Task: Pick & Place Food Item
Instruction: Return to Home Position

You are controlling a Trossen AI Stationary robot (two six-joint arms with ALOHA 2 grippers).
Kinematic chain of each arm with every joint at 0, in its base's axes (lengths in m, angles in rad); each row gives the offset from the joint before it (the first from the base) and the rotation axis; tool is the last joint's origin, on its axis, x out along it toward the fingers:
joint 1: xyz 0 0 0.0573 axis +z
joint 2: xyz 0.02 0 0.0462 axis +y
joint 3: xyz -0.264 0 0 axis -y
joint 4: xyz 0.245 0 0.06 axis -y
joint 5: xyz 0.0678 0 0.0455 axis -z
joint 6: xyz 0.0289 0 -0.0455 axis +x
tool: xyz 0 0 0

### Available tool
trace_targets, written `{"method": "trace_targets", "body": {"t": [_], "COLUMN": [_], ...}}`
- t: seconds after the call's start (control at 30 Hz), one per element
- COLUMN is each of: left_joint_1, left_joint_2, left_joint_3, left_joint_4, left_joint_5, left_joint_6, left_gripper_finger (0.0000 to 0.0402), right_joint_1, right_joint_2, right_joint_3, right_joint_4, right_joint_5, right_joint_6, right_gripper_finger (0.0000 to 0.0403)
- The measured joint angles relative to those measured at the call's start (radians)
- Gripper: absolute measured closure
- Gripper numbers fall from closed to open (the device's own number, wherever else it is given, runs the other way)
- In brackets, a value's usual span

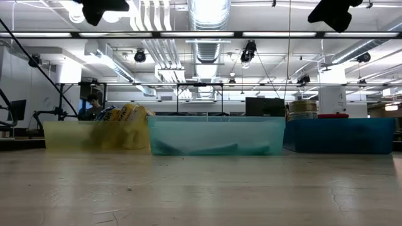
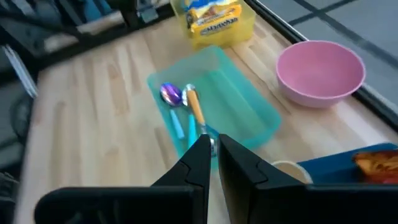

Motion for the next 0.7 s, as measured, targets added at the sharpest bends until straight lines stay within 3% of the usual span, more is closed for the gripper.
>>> {"method": "trace_targets", "body": {"t": [0.13, 0.3, 0.43, 0.7], "left_joint_1": [0.0, 0.003, 0.03, 0.142], "left_joint_2": [-0.056, -0.132, -0.202, -0.314], "left_joint_3": [-0.02, -0.118, -0.208, -0.391], "left_joint_4": [-0.049, 0.042, 0.154, 0.257], "left_joint_5": [-0.076, -0.082, 0.036, 0.135], "left_joint_6": [-0.105, -0.054, -0.02, -0.006], "left_gripper_finger": [0.0363, 0.0361, 0.0361, 0.0361], "right_joint_1": [0.044, 0.114, 0.142, 0.142], "right_joint_2": [-0.048, -0.143, -0.236, -0.379], "right_joint_3": [-0.042, -0.172, -0.281, -0.465], "right_joint_4": [0.086, 0.325, 0.469, 0.606], "right_joint_5": [0.002, -0.008, -0.095, -0.241], "right_joint_6": [0.073, 0.007, -0.02, -0.066], "right_gripper_finger": [0.0374, 0.0374, 0.0374, 0.0374]}}
